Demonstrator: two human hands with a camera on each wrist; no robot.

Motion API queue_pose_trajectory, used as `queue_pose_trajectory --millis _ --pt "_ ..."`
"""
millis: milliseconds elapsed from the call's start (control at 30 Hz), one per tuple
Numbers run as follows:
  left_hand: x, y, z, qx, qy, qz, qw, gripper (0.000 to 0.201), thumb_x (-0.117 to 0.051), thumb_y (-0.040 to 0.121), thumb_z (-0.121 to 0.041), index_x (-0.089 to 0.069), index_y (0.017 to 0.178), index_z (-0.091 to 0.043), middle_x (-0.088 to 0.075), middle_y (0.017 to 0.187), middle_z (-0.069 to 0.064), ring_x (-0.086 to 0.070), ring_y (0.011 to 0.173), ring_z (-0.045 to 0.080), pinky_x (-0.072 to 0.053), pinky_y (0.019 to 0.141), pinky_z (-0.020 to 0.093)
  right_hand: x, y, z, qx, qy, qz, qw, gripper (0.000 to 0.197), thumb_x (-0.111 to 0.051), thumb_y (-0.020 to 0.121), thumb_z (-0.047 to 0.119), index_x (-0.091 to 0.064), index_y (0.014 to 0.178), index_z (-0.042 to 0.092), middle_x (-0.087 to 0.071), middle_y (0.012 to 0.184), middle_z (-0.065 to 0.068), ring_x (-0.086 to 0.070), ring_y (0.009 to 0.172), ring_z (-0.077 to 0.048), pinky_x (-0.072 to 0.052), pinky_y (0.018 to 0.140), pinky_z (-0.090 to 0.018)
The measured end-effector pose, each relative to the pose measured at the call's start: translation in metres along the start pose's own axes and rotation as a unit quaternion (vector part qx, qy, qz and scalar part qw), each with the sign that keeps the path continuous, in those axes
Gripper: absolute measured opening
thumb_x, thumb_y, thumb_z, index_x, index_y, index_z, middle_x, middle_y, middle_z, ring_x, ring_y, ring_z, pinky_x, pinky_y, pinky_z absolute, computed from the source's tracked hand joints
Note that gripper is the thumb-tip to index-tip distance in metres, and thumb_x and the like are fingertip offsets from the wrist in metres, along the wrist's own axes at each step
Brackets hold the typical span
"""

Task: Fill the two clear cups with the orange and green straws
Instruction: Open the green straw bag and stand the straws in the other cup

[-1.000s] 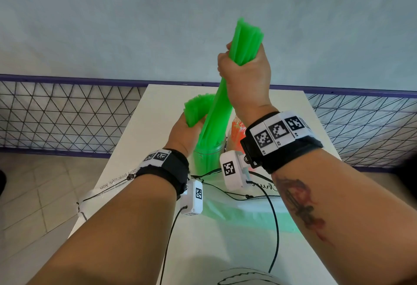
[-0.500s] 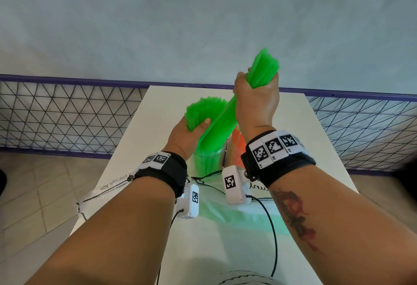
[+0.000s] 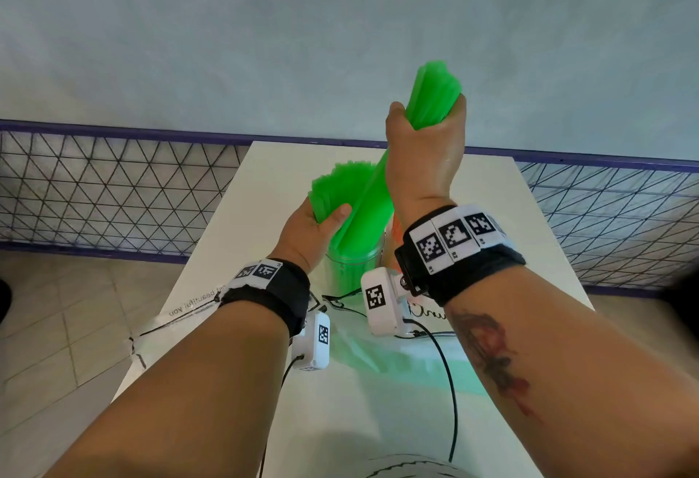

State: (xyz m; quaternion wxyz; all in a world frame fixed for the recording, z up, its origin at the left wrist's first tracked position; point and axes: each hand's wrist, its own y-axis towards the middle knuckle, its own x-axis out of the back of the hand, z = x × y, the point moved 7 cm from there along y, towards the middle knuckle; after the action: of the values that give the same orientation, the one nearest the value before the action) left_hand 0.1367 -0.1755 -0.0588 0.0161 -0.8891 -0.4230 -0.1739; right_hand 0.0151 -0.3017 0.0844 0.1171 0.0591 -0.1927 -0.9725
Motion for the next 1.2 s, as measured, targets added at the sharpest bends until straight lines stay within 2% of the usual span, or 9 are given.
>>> queue_pose_trajectory --millis 133,233,367,533,667,833,933,1067,1200 --pt "0.000 0.001 0.005 0.014 -0.011 0.029 0.999 0.046 -0.069 0.090 -0.028 -0.057 0.133 -0.018 -0.063 0.110 -0.012 -0.058 0.093 -0.004 -0.038 0.068 -0.007 0.001 0.000 0.000 0.018 -0.001 -0.001 1.000 0.030 -0.070 0.083 0.021 -0.052 0.106 0.015 -0.052 0.072 0.013 -0.052 0.060 -0.004 -0.042 0.058 -0.010" --pt "0.001 0.002 0.007 0.026 -0.010 0.060 0.998 0.049 -0.077 0.084 -0.021 -0.057 0.129 -0.021 -0.066 0.107 -0.017 -0.058 0.094 -0.014 -0.047 0.081 0.004 0.002 0.000 0.000 0.015 0.002 -0.006 1.000 0.035 -0.071 0.083 0.022 -0.053 0.112 0.013 -0.053 0.075 0.013 -0.055 0.065 -0.008 -0.046 0.063 -0.015" --pt "0.002 0.005 0.012 0.036 -0.001 0.084 0.996 0.065 -0.086 0.072 -0.025 -0.056 0.130 -0.023 -0.067 0.121 -0.008 -0.062 0.113 0.008 -0.048 0.104 0.036 0.000 -0.004 0.001 0.025 0.008 0.005 1.000 0.037 -0.071 0.084 0.022 -0.053 0.114 0.012 -0.055 0.078 0.014 -0.056 0.067 -0.005 -0.045 0.062 -0.011" --pt "-0.005 0.006 0.012 0.036 -0.026 0.103 0.994 0.090 -0.076 0.047 -0.030 -0.046 0.132 -0.021 -0.063 0.122 0.001 -0.060 0.117 0.017 -0.047 0.104 0.049 -0.013 -0.025 -0.007 0.030 -0.008 0.079 0.996 0.037 -0.071 0.084 0.022 -0.052 0.115 0.013 -0.055 0.079 0.015 -0.054 0.064 0.003 -0.042 0.060 -0.008" --pt "-0.016 0.006 0.015 0.023 -0.068 0.117 0.990 0.117 -0.099 0.046 -0.026 -0.036 0.144 -0.018 -0.059 0.134 0.009 -0.056 0.126 0.026 -0.048 0.102 0.054 -0.019 -0.045 -0.029 0.000 -0.030 0.139 0.990 0.032 -0.071 0.085 0.023 -0.048 0.107 0.025 -0.056 0.080 0.015 -0.056 0.065 0.009 -0.040 0.058 -0.005" --pt "-0.019 0.005 0.020 0.013 -0.052 0.099 0.994 0.111 -0.100 0.046 -0.037 -0.041 0.138 -0.017 -0.064 0.122 0.009 -0.064 0.112 0.025 -0.052 0.093 0.059 -0.026 -0.056 -0.039 -0.001 -0.103 0.212 0.972 0.050 -0.077 0.079 0.029 -0.047 0.118 0.023 -0.056 0.105 0.006 -0.059 0.096 -0.014 -0.051 0.085 -0.032" --pt "-0.018 0.001 0.023 0.017 -0.038 0.098 0.994 0.113 -0.100 0.045 -0.031 -0.036 0.138 -0.034 -0.060 0.131 -0.005 -0.058 0.122 0.008 -0.051 0.101 0.042 -0.026 -0.053 -0.011 0.107 -0.127 0.217 0.962 0.092 -0.084 0.071 0.032 -0.033 0.144 0.012 -0.044 0.135 -0.001 -0.040 0.132 -0.019 -0.034 0.113 -0.033" --pt "-0.018 0.001 0.030 0.031 -0.048 0.095 0.994 0.113 -0.099 0.040 -0.032 -0.040 0.136 -0.029 -0.061 0.129 -0.004 -0.059 0.121 0.013 -0.050 0.101 0.049 -0.035 -0.040 0.038 0.301 -0.199 0.224 0.905 0.087 -0.068 0.084 0.042 -0.024 0.153 0.013 -0.026 0.158 -0.012 -0.019 0.147 -0.031 -0.019 0.120 -0.045" --pt "-0.019 0.002 0.029 0.027 -0.055 0.104 0.993 0.109 -0.097 0.042 -0.025 -0.041 0.135 -0.031 -0.062 0.129 -0.004 -0.060 0.119 0.013 -0.049 0.102 0.046 -0.063 -0.038 -0.012 0.216 -0.445 0.375 0.784 0.063 -0.036 0.100 0.049 -0.023 0.154 0.018 -0.019 0.163 -0.007 -0.006 0.151 -0.029 -0.016 0.120 -0.049"
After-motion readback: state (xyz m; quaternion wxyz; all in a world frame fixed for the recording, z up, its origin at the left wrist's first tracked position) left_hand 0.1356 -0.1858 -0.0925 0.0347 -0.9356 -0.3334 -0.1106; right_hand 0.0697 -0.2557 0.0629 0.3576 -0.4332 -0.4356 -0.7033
